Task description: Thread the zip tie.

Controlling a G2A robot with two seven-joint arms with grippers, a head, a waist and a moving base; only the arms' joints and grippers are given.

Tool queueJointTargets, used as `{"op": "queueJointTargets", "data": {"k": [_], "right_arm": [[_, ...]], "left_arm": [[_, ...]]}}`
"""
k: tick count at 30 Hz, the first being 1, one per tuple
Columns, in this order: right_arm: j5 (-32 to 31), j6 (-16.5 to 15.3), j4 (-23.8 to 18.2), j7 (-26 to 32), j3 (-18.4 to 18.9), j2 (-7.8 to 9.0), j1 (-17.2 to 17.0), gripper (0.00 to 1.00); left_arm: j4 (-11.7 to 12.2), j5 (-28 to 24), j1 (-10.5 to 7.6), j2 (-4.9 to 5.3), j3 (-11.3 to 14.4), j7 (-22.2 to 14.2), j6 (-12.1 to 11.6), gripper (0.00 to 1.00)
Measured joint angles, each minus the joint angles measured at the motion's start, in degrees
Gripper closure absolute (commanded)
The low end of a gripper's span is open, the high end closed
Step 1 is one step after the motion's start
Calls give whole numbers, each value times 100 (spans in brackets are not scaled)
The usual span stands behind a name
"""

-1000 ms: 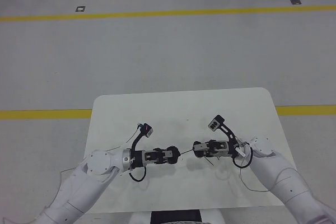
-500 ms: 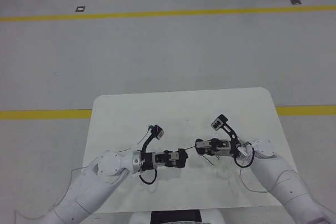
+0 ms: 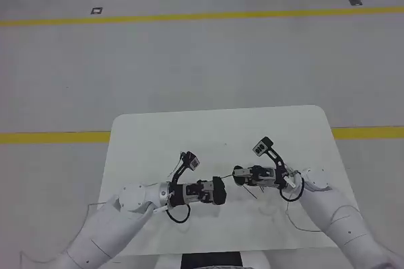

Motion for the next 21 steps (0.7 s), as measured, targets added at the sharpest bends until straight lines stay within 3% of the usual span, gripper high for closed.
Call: {"op": "queueJointTargets", "data": {"k": [5, 12, 20, 21], "right_arm": [[-83, 0, -79, 148, 150, -44, -69, 100], [-159, 0, -131, 153, 224, -62, -99, 100], [-448, 48, -392, -236, 302, -45, -241, 100], [-479, 55, -406, -258, 316, -41, -252, 100]], "left_arm": [[288, -432, -174, -71, 194, -240, 99, 0], [320, -402, -215, -80, 214, -228, 82, 0], [206, -38, -187, -93, 233, 288, 33, 0], [204, -24, -188, -94, 236, 308, 36, 20]]}}
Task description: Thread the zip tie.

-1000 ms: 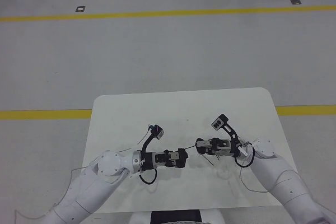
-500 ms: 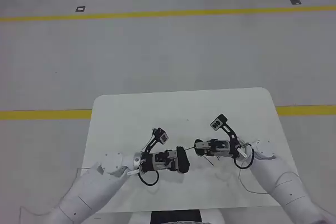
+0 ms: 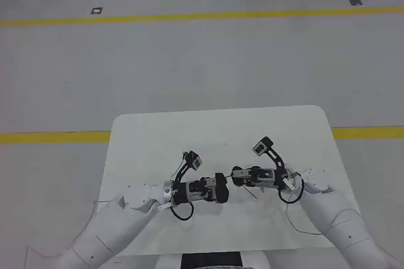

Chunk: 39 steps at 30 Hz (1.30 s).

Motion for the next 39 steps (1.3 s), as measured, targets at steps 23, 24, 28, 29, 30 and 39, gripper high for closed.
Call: {"op": "queueJointTargets", "data": {"k": [23, 24, 28, 29, 30, 39], "right_arm": [[-36, -1, -35, 306, 94, 0, -35, 100], [-56, -6, -28, 301, 86, -2, -29, 100], [-64, -43, -19, 310, 67, -13, -14, 100], [-55, -53, -18, 320, 66, -16, -12, 100], [-50, -56, -19, 326, 67, -18, -11, 100], [-318, -55, -48, 264, 77, -26, 2, 100]], "left_arm": [[27, -42, 47, 20, -96, 55, 43, 91], [30, -40, 45, 19, -93, 54, 48, 91], [49, -24, 43, 17, -80, 49, 71, 87], [58, -19, 42, 17, -78, 49, 78, 85], [65, -16, 42, 17, -77, 48, 82, 82], [74, 98, 71, 28, -96, 170, 173, 79]]}}
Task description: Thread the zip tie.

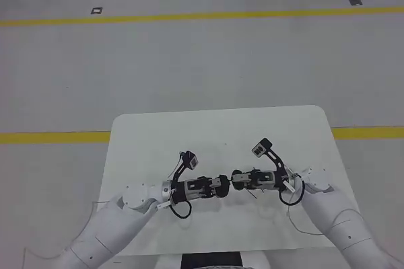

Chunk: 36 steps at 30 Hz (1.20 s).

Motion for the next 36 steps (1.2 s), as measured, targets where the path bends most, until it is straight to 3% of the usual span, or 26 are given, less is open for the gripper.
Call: {"op": "queueJointTargets", "data": {"k": [36], "right_arm": [[-425, 27, -39, -156, -78, 5, 6, 100]], "left_arm": [[-28, 246, 64, 20, -3, 254, 155, 91]]}}
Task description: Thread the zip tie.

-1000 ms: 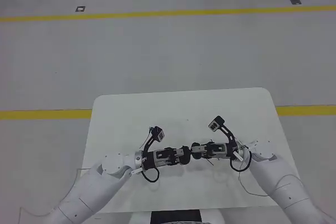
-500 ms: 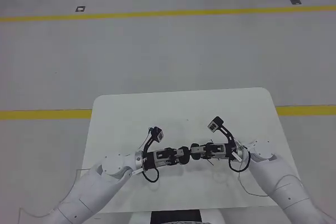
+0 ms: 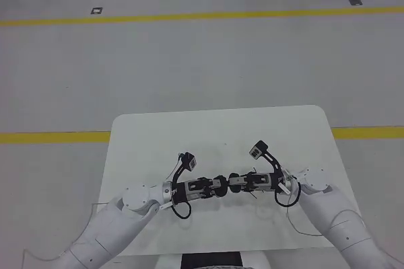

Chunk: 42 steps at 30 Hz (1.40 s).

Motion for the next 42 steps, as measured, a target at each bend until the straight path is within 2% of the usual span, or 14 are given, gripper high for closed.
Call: {"op": "queueJointTargets", "data": {"k": [9, 17, 25, 26, 27, 42], "right_arm": [[-14, -17, -9, 9, -18, 0, 3, 100], [-16, -27, -28, 54, -26, 4, 2, 100], [-16, -27, -32, 80, -34, 5, 6, 100], [-20, -27, -33, 86, -35, 6, 7, 61], [-25, -27, -33, 87, -35, 6, 8, 0], [-27, -27, -30, -60, 234, 43, -77, 0]], "left_arm": [[23, 7, -5, -1, 11, 11, 30, 92], [49, -2, -20, -5, 20, 14, 30, 100], [83, -4, -24, -7, 26, 25, 28, 100], [88, 1, -25, -7, 27, 22, 28, 100], [91, 6, -26, -7, 28, 20, 29, 100], [54, 168, -8, 17, -27, 26, -82, 100]]}}
